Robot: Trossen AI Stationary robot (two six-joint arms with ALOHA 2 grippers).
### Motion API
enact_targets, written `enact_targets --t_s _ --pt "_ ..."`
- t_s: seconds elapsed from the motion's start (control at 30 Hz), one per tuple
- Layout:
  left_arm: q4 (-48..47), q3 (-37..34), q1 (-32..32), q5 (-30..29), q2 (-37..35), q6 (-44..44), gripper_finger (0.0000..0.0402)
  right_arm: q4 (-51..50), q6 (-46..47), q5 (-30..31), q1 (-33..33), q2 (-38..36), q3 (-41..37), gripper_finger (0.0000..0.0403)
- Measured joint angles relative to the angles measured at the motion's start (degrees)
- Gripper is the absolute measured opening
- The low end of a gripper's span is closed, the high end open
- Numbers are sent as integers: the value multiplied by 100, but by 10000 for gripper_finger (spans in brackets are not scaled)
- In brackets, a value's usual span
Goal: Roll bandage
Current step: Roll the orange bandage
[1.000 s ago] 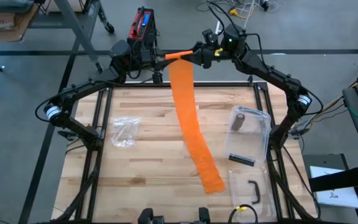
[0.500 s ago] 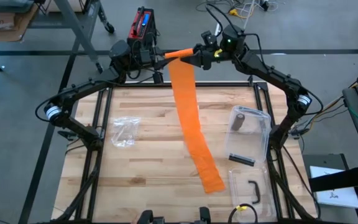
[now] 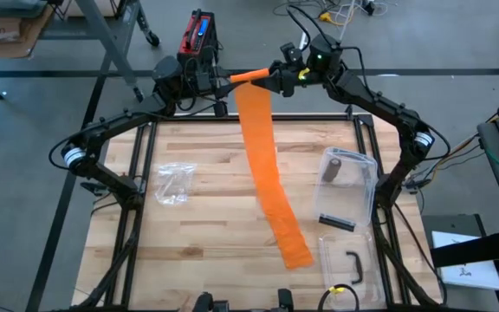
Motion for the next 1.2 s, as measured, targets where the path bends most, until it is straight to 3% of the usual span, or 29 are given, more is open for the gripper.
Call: enact_targets --t_s 0.23,0.5,0.7,0.9,1.2 --pt "-78 2 -13 15 0 528 58 -2 -8 2 0 0 0 250" --pt "-161 4 -23 294 -1 834 78 34 -61 117 0 0 0 202" --pt "-289 4 -63 344 0 1300 69 52 -102 78 0 0 0 180" --pt "-230 2 -64 293 0 1425 56 -100 -110 13 -2 -2 0 185" --pt "-133 0 -63 170 0 1555 73 -144 -114 -6 0 -2 0 213"
